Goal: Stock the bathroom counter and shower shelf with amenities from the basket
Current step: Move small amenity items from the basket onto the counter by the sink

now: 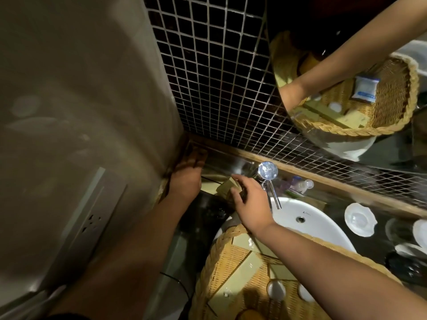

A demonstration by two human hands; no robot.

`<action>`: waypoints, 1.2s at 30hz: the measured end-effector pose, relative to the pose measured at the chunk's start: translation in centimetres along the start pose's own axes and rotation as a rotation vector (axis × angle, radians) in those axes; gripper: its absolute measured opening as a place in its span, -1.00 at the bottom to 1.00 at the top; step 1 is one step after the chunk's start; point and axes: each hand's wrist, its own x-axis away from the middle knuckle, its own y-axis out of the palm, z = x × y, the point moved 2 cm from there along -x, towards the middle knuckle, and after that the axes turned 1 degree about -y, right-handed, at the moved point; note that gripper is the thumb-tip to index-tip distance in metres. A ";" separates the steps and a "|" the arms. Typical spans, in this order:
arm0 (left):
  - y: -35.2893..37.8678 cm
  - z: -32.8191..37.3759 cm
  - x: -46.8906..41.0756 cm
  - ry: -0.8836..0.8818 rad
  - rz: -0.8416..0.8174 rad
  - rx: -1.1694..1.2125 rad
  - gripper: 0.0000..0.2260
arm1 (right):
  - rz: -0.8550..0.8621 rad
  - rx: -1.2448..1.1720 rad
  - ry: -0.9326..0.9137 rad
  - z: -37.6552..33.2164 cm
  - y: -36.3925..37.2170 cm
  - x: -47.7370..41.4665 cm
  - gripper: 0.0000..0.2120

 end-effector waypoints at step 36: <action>2.0 -0.2 1.2 0.007 -0.124 -0.312 -0.27 | -0.141 0.345 0.012 -1.9 6.9 -7.6 -0.84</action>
